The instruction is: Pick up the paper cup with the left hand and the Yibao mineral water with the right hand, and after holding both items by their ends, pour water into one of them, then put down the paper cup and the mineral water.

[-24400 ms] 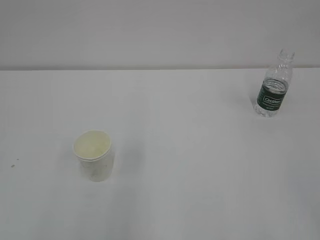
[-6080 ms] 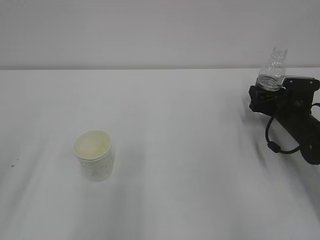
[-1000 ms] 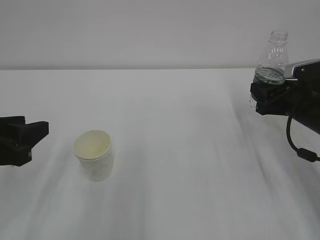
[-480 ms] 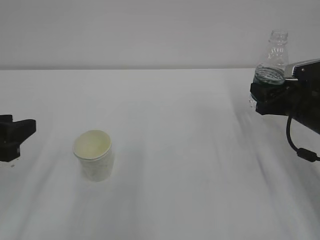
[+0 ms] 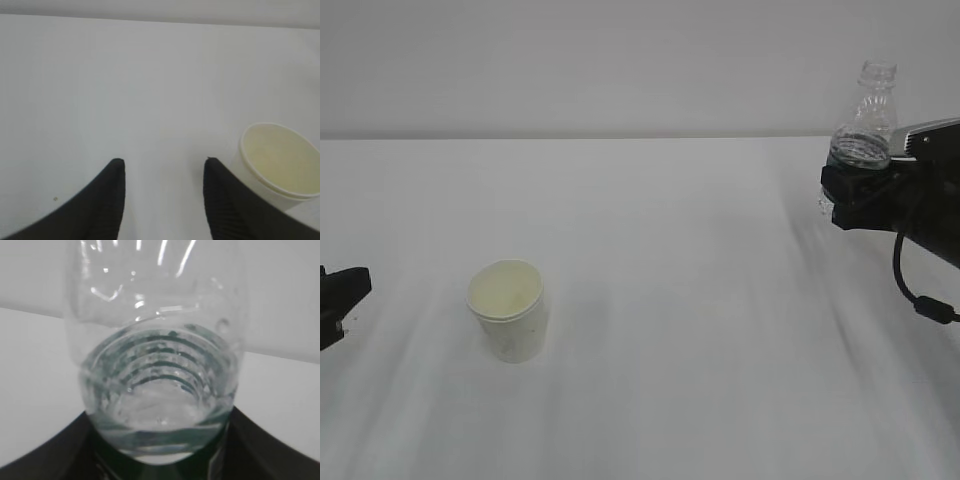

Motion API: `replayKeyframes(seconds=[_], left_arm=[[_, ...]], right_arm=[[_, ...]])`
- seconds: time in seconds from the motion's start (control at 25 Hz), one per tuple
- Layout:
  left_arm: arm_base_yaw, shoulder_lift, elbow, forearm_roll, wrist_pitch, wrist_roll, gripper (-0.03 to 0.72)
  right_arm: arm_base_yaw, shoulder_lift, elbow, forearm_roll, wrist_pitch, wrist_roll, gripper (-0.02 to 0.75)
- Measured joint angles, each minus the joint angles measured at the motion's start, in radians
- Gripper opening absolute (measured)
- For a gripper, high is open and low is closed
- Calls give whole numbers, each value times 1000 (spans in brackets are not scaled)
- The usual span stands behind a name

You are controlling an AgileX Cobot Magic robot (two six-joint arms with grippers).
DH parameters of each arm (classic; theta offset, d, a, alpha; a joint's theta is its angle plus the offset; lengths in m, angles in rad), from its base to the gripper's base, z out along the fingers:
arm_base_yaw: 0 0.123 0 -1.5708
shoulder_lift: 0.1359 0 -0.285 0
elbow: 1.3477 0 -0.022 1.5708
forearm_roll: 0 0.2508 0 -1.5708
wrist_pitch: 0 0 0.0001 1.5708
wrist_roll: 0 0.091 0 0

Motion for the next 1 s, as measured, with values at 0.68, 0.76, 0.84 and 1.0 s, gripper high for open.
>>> replayKeyframes(seconds=[0.68, 0.76, 0.84, 1.0], left_arm=[[0, 220, 126, 123, -403, 68, 358], [0, 248, 126, 142, -430, 95, 358], [0, 276, 126, 157, -445, 116, 358], [0, 329, 126, 179, -449, 157, 358]], right_arm=[[0, 0, 0, 0, 0, 0, 444], [0, 0, 0, 0, 0, 0, 444], [0, 0, 0, 0, 0, 0, 444], [0, 0, 0, -8, 0, 2, 444]])
